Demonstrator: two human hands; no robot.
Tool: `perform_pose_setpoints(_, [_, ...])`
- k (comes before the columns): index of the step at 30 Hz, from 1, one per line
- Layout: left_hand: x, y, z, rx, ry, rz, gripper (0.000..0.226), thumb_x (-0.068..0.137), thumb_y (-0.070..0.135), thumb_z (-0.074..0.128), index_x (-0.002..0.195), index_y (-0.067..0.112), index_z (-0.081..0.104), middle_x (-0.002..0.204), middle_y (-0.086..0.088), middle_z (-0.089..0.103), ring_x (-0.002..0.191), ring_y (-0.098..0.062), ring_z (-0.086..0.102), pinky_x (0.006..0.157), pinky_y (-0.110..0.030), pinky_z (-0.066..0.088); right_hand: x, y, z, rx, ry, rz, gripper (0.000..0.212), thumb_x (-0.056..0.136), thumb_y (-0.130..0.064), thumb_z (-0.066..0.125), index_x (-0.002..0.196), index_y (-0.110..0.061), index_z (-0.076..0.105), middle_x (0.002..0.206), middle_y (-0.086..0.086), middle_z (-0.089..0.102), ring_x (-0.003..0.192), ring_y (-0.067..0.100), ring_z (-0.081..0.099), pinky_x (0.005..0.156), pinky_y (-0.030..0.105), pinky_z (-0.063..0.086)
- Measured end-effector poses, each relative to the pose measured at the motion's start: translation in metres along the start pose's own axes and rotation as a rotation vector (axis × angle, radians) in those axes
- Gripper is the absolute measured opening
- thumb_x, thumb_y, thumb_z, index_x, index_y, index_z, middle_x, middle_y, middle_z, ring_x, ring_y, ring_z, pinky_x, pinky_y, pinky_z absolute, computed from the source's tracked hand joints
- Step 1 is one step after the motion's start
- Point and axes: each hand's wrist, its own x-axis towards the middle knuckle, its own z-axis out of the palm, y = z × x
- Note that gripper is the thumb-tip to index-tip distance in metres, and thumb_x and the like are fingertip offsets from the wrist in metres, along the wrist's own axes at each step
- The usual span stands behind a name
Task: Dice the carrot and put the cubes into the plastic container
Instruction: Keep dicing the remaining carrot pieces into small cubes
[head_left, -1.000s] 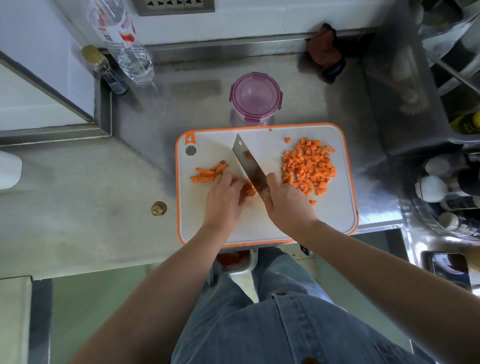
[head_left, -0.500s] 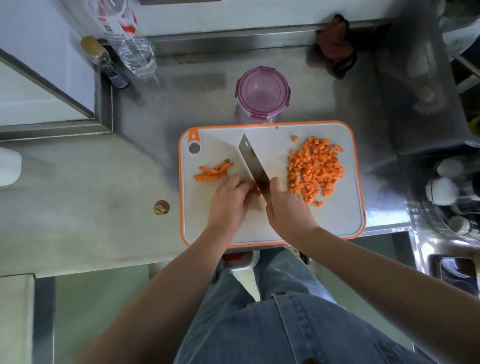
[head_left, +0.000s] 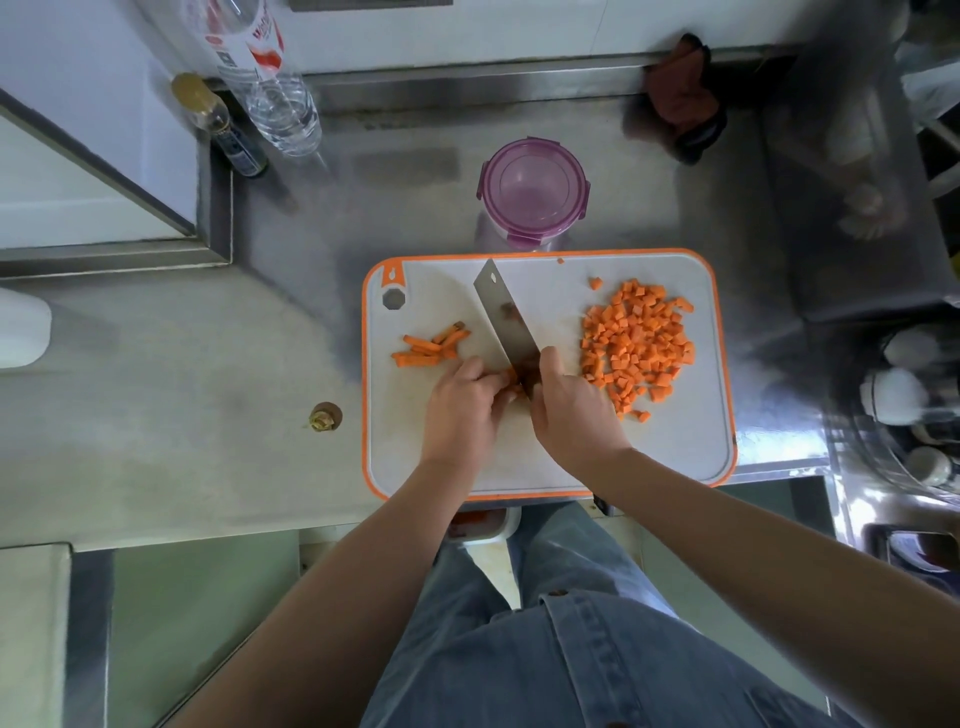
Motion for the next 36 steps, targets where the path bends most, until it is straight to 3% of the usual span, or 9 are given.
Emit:
perform_pose_setpoints(5, [-0.006,0.002,-0.003,0.043,0.01,-0.014,0.027,0.077,0.017,0.079,0.102,0.01,0.072,0.089,-0.007,0.065,0.085,-0.027,0.06,0.075,-0.037,0.053,-0.004,0.0,-0.011,0.064,0.04,-0.023,0.013,0.097,-0.011,0.037,0.109,-0.007,0.035,0.056,0.003,0.041,0.053,0.032,0.051,0.048,0.036,0.038])
perform_pose_setpoints(7, [-0.007,0.001,-0.004,0.058,0.018,-0.018,0.022,0.077,0.018,0.079,0.097,0.011,0.073,0.09,-0.006,0.066,0.087,-0.027,0.06,0.078,-0.038,0.053,-0.008,-0.001,-0.012,0.05,0.029,-0.041,0.009,0.097,-0.011,0.037,0.105,-0.009,0.034,0.056,0.004,0.042,0.052,0.029,0.05,0.047,0.034,0.036])
perform_pose_setpoints(15, [-0.005,-0.001,-0.001,-0.001,0.044,-0.006,0.01,0.075,0.007,0.078,0.085,0.009,0.078,0.078,-0.004,0.067,0.079,-0.028,0.059,0.067,-0.031,0.05,-0.011,-0.002,-0.001,0.002,-0.059,-0.007,0.012,0.097,-0.011,0.038,0.108,-0.01,0.033,0.061,0.002,0.044,0.053,0.02,0.044,0.052,0.037,0.04])
perform_pose_setpoints(19, [-0.004,0.0,-0.001,-0.009,0.051,0.019,0.006,0.075,0.005,0.077,0.08,0.008,0.077,0.073,-0.004,0.064,0.075,-0.029,0.057,0.061,-0.031,0.05,-0.007,-0.002,0.003,-0.011,-0.064,0.012,0.019,0.095,-0.009,0.04,0.112,-0.008,0.032,0.066,0.006,0.048,0.057,0.028,0.047,0.045,0.032,0.026])
perform_pose_setpoints(22, [-0.005,0.0,-0.002,-0.015,0.059,0.032,0.004,0.076,0.004,0.075,0.078,0.007,0.076,0.071,-0.005,0.063,0.072,-0.029,0.056,0.059,-0.03,0.049,-0.009,-0.002,0.006,-0.03,-0.047,0.021,0.02,0.095,-0.008,0.04,0.113,-0.007,0.033,0.067,0.007,0.048,0.057,0.03,0.046,0.045,0.032,0.023])
perform_pose_setpoints(27, [-0.004,0.003,-0.004,0.004,0.043,0.035,0.005,0.076,0.002,0.075,0.077,0.006,0.076,0.072,-0.006,0.065,0.071,-0.03,0.058,0.059,-0.032,0.05,-0.005,-0.007,0.008,0.002,-0.03,0.036,0.017,0.095,-0.006,0.038,0.11,-0.008,0.033,0.071,0.009,0.051,0.06,0.031,0.047,0.052,0.034,0.032])
perform_pose_setpoints(36, [-0.007,0.012,-0.003,0.013,0.028,0.009,0.012,0.075,0.003,0.075,0.084,0.011,0.077,0.077,-0.006,0.067,0.076,-0.027,0.059,0.067,-0.034,0.051,-0.013,0.004,-0.007,0.092,0.061,0.006,0.012,0.098,-0.012,0.037,0.109,-0.007,0.035,0.062,0.008,0.05,0.057,0.033,0.054,0.05,0.04,0.042])
